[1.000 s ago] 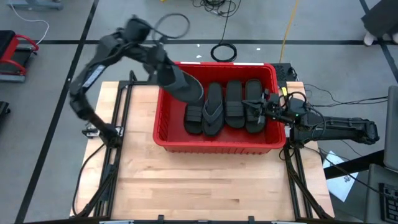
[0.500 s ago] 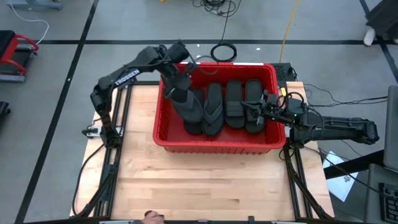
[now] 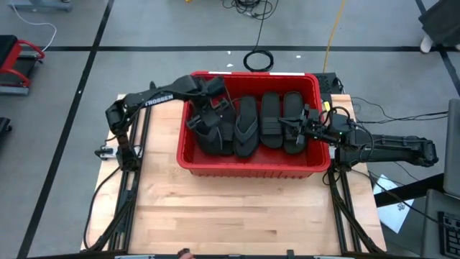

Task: Pick and place slides into bin
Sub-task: Put the black slipper into the red bin

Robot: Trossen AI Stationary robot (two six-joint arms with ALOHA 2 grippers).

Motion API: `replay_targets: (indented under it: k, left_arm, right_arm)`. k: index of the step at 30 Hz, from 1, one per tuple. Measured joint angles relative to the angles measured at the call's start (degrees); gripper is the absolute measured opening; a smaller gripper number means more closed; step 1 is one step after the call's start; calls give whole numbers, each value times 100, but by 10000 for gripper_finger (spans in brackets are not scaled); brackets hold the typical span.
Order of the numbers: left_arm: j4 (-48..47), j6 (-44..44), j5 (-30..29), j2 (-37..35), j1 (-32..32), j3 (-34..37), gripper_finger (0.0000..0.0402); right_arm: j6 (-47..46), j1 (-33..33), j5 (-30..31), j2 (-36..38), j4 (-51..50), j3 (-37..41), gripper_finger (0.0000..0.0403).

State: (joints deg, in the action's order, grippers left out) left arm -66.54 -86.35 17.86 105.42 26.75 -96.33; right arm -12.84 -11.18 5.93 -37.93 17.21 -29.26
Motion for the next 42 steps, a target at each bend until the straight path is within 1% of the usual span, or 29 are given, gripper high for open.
replay_targets:
  k: [6, 12, 16, 19, 21, 27, 29, 33, 35, 38, 42]
  left_arm:
    - [262, 4, 4, 38, -298, -4, 0]
    - [278, -1, 4, 617, -514, -274, 0]
    - [271, 3, 0, 866, -466, -587, 0]
    - [258, 9, 33, 871, -390, -854, 0]
    - [282, 55, 157, 866, -318, -1054, 0]
    - [242, 290, 402, 1423, -180, -1673, 0]
    - [240, 341, 464, 1532, -186, -1725, 0]
    - [346, 314, 445, 1543, -191, -1587, 0]
    - [443, 480, 386, 1550, -191, -1574, 1]
    - [866, 945, 352, 1545, -150, -1574, 14]
    - [1349, 1526, 306, 1509, -37, -1580, 54]
  right_arm:
    - [-13, 0, 0, 0, 2, 0, 0]
    - [-17, 0, 0, 0, 12, 0, 0]
    - [-142, 0, -2, -2, 110, 0, 0]
    - [-146, 2, -13, -2, 120, 0, 0]
    - [-121, 2, -14, -2, 120, 0, 0]
    - [7, 2, -15, 2, 100, 0, 0]
    - [7, 2, -15, 4, 81, 0, 0]
    - [7, -21, -8, 19, 14, 0, 0]
    - [10, -78, -9, 41, -47, 0, 0]
    - [9, -136, -9, 53, -127, 0, 0]
    - [9, -157, -11, 57, -173, 0, 0]
